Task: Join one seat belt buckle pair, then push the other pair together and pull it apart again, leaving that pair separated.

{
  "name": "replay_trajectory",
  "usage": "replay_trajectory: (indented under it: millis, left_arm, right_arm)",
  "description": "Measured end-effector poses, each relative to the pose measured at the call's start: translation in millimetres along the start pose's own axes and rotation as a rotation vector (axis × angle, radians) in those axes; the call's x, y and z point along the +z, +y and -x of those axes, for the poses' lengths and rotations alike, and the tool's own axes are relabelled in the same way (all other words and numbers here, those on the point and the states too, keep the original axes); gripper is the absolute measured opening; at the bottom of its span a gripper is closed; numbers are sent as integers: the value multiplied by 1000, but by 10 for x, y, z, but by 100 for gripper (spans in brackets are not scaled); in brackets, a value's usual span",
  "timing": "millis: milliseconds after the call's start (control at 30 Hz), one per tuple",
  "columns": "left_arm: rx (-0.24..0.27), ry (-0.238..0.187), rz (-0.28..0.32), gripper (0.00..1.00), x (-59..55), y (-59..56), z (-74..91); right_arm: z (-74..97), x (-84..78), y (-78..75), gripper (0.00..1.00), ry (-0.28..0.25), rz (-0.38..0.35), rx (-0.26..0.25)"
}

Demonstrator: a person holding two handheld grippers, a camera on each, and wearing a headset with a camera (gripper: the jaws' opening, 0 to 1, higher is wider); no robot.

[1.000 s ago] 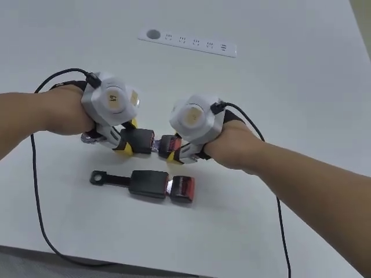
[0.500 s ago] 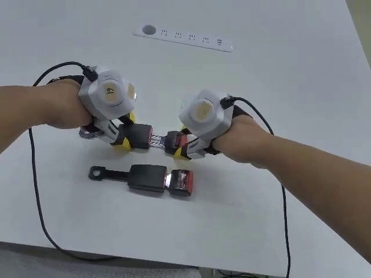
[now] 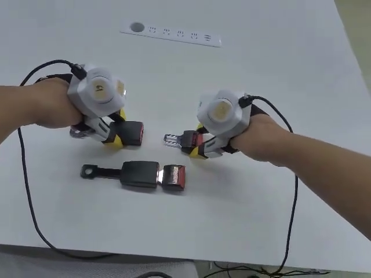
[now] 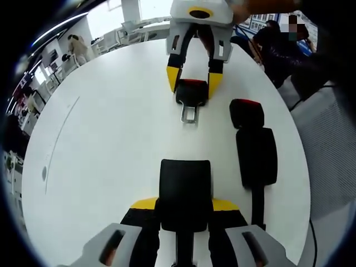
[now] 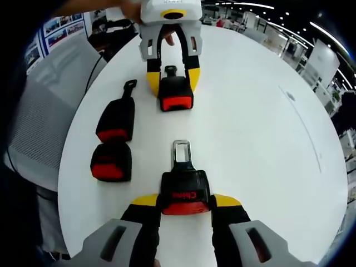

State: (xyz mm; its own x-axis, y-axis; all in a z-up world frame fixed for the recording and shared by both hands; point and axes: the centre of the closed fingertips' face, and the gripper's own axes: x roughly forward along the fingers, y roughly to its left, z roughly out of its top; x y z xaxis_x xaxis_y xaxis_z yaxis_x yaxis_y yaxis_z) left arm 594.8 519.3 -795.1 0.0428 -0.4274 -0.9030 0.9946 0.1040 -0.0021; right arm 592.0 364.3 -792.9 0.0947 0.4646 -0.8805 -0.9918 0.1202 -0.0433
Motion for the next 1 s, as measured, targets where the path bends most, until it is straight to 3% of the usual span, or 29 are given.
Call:
replay_trajectory:
  millis: [467,667,900,1000]
  left_arm:
    - [1,28,2,33,-5,17,-1]
    - [8,45,8,34,45,-28,13]
    - [7,56,9,34,13,3,19]
    - [10,46,39,34,-2,16,9]
  right_arm:
    - [221,-397,-31,33,30,-22,-18]
    - [223,-392,-36,33,24,-37,-22]
    - [211,-420,-80,36,29,-48,-35]
    - [218,-405,-63,38,30,-35,-48]
